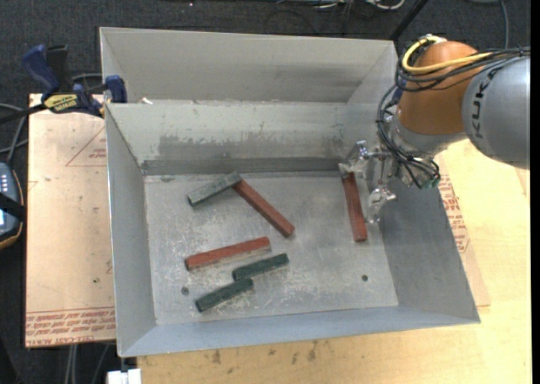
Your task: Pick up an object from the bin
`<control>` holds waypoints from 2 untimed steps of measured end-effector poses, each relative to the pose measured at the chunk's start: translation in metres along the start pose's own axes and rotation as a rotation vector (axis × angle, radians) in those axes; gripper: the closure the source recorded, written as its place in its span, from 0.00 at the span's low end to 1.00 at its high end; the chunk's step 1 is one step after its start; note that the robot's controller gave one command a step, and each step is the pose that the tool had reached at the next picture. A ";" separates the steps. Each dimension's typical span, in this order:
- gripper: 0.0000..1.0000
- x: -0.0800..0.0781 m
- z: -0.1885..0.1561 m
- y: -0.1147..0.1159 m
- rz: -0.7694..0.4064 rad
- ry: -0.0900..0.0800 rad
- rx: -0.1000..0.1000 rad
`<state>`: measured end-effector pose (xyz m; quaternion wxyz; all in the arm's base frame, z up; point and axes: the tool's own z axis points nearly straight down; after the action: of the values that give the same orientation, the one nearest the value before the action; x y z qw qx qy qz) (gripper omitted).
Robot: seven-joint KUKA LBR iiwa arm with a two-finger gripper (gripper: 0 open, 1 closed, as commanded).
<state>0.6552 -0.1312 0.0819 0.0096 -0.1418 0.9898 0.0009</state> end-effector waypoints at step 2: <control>0.00 0.005 -0.004 0.000 -0.180 -0.010 0.010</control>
Offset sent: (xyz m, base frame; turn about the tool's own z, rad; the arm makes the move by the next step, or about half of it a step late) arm -0.0215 -0.0068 -0.0119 -0.4541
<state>0.6505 -0.1323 0.0855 0.0152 -0.2301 0.9730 -0.0043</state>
